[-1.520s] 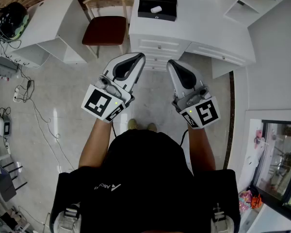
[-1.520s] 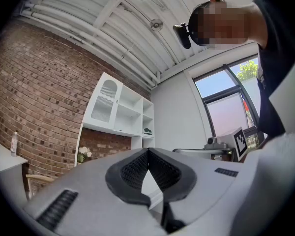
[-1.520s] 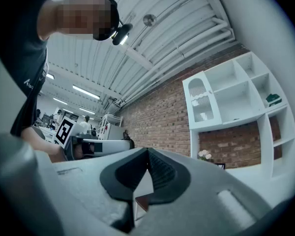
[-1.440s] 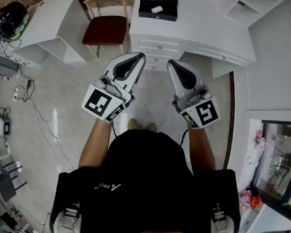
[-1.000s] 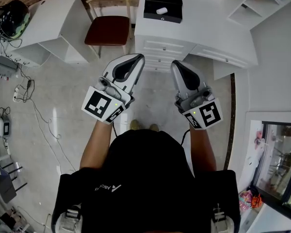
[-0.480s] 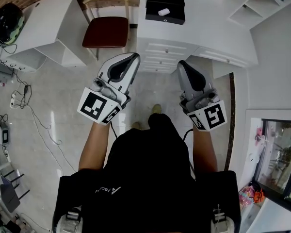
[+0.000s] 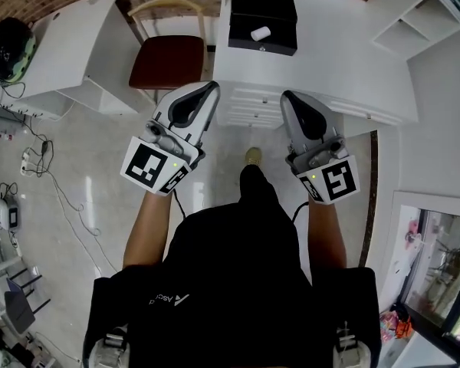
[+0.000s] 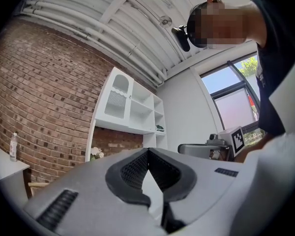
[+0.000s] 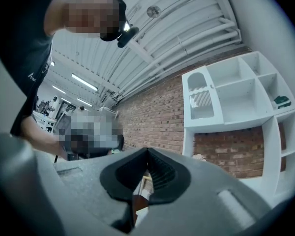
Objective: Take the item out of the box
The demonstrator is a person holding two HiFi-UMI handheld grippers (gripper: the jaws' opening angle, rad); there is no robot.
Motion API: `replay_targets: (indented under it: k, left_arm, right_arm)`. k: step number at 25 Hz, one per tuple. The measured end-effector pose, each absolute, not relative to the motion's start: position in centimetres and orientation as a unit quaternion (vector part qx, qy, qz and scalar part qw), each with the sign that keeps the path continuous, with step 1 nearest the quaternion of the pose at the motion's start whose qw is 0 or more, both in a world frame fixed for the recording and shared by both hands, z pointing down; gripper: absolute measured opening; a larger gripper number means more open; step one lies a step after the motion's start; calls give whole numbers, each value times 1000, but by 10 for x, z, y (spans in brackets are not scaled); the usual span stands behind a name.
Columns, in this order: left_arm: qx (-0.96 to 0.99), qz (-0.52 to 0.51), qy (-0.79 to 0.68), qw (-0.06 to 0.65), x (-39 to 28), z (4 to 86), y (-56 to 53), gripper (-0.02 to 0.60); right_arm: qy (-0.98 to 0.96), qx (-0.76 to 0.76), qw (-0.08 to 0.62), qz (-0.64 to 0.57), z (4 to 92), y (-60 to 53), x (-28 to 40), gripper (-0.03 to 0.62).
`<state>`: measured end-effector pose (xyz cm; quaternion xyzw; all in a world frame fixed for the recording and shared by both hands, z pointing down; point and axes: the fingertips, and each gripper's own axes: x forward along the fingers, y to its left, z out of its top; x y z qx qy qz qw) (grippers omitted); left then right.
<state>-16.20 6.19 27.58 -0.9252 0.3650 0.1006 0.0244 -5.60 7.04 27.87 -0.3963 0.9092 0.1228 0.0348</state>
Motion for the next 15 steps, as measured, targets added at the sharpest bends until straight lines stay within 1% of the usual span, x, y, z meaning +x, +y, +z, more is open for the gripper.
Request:
replay_targets:
  k: [8, 15]
  left_arm:
    - [-922, 67, 381, 23, -110, 284, -65, -2]
    - [-918, 8, 397, 22, -68, 308, -169, -2]
  right_arm:
    - [917, -378, 26, 124, 282, -51, -3, 0]
    - [931, -347, 14, 109, 294, -145, 30, 0]
